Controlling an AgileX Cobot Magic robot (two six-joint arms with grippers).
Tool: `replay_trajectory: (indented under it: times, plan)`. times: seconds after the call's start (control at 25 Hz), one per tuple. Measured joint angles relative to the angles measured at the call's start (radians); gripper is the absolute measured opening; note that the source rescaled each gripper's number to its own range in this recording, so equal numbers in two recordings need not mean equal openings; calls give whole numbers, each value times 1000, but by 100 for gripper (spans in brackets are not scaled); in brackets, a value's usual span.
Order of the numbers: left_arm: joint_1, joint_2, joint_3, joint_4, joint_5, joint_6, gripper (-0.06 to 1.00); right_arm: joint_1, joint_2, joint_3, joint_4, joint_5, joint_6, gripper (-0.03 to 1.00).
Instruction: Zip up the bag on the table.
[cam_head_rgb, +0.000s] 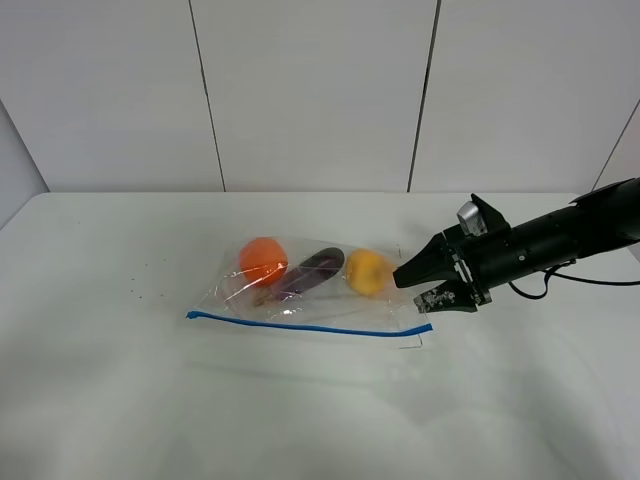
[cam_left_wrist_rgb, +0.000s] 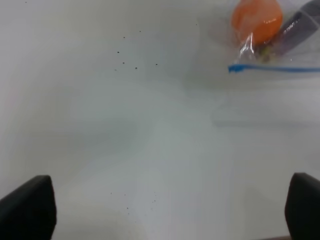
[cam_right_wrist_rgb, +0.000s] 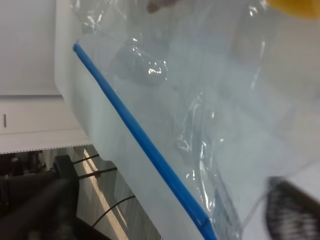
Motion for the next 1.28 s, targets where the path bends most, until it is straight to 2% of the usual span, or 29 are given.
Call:
replay_trajectory:
  times: [0.12, 0.32, 0.6, 0.76, 0.96, 1.12, 1.28]
  plan:
    - [0, 0, 0, 0, 0, 0, 100, 0, 0, 0, -17, 0, 19, 98]
    - [0, 0, 0, 0, 0, 0, 100, 0, 0, 0, -7, -4, 22, 100]
    - [0, 0, 0, 0, 0, 0, 100, 0, -7, -1, -25, -71, 30, 100]
    - [0, 0, 0, 0, 0, 0, 100, 0, -65, -22, -193, -176, 99, 100]
    - [0, 0, 0, 0, 0, 0, 100, 0, -197, -29, -518, -331, 306, 100]
    - [0, 0, 0, 0, 0, 0, 100, 0, -298, -29, -729, -377, 462, 100]
    - [0, 0, 0, 0, 0, 0, 100, 0, -390, -29, -844, -391, 540, 100]
